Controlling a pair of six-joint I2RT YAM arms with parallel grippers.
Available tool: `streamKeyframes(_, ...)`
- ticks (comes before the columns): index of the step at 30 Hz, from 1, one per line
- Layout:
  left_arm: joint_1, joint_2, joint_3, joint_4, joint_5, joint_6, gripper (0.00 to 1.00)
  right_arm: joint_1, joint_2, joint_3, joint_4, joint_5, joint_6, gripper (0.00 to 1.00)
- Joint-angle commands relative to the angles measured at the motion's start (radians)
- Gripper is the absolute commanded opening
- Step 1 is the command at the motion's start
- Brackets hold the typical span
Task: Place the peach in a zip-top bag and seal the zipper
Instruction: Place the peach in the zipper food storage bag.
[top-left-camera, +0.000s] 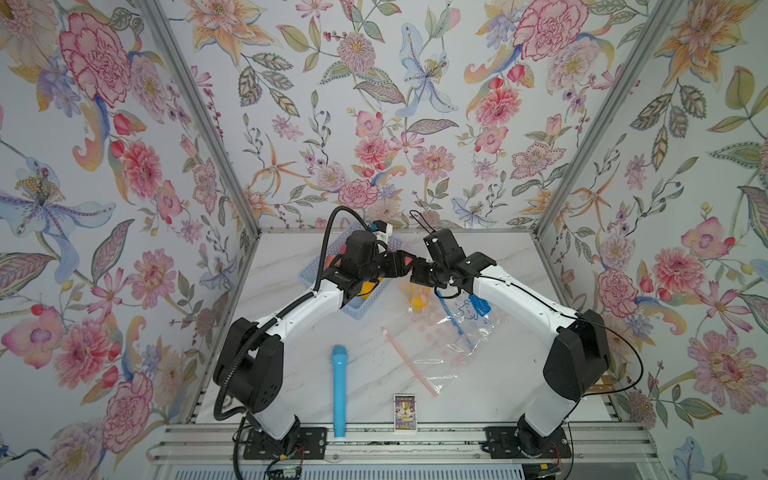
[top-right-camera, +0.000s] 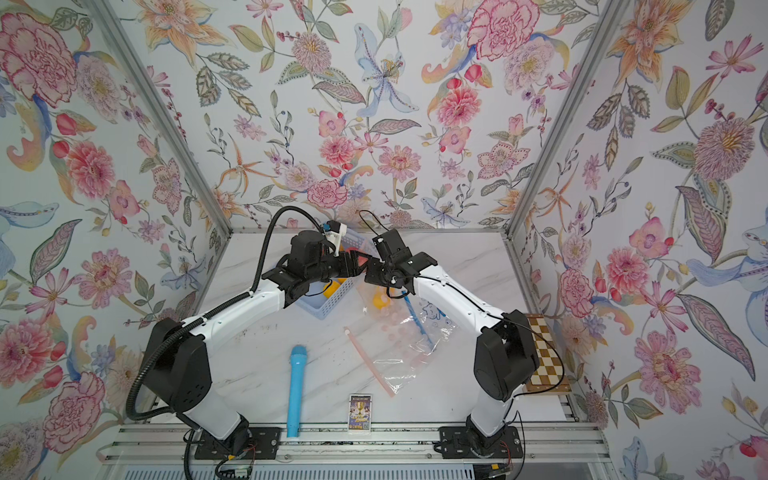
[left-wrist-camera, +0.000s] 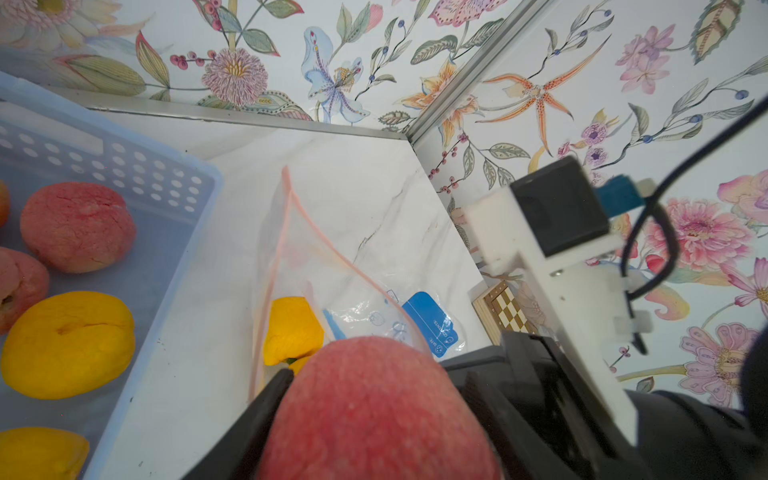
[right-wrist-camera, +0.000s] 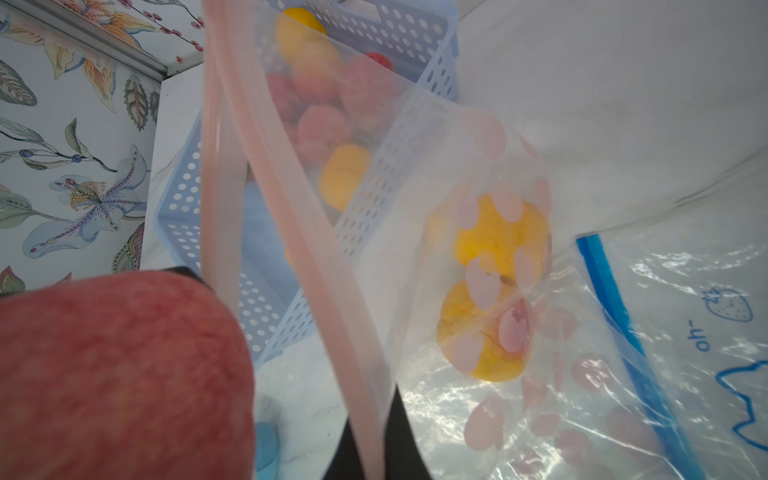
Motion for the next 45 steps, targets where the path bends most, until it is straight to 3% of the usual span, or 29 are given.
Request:
streamKeyframes(1,-0.011,0.014,-0.003,-0.012,-0.023,-0.005,0.54,0.007,-0.038,-0.008,0.019,-0.001,-0.014,0.0)
streamKeyframes(10,-0.027,0.073,0.035,-0.143,-0.156,0.054,0.61,0.009,-0.034,-0.005,0.018,0.002,-0.014,0.0)
streamKeyframes(17,-0.028,0.057,0.052,-0.158,-0.17,0.061,0.9,0.007,-0.033,-0.008,0.019,0.012,-0.012,0.0)
streamKeyframes(20,-0.029,0.03,0.05,-0.155,-0.168,0.065,0.96,0.004,-0.034,-0.014,0.018,0.016,-0.009,0.0)
streamKeyframes(29,-0.028,-0.086,0.021,-0.155,-0.214,0.089,0.98,0.0,-0.035,-0.019,0.018,0.02,-0.005,0.0)
streamKeyframes(37,-0.017,-0.218,-0.024,-0.18,-0.426,0.146,0.99,0.0,-0.038,-0.029,0.018,0.023,-0.003,0.0)
streamKeyframes(45,0.064,-0.235,-0.04,-0.237,-0.569,0.176,0.99,0.0,-0.038,-0.03,0.018,0.021,-0.002,0.0)
